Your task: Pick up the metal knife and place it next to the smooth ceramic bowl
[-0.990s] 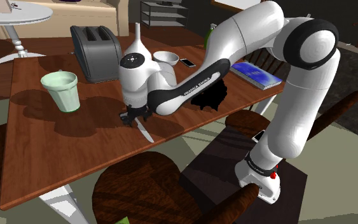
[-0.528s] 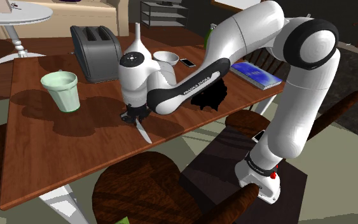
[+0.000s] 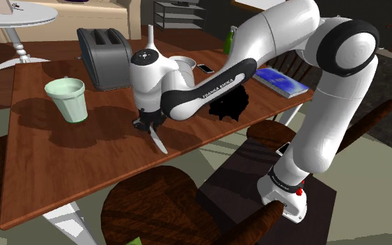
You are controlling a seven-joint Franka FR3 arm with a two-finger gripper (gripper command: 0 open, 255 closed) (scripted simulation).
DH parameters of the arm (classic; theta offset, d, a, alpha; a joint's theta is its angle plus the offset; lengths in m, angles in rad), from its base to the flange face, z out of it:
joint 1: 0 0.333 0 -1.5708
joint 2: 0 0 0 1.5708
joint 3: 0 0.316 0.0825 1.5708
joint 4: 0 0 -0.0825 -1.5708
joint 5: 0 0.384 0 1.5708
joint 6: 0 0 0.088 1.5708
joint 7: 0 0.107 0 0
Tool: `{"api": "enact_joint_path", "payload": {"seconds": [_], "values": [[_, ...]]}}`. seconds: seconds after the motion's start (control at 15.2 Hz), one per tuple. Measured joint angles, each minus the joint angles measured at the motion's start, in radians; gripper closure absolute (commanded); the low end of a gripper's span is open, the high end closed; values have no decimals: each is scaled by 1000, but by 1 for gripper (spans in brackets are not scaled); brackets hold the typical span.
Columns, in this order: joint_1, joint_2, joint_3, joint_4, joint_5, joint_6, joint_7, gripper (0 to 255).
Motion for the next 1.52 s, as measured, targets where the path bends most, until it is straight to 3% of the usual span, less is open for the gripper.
{"api": "enact_joint_path", "payload": {"seconds": [1.52], "values": [[-17,-129,24,170,131,-255,-134,255]]}}
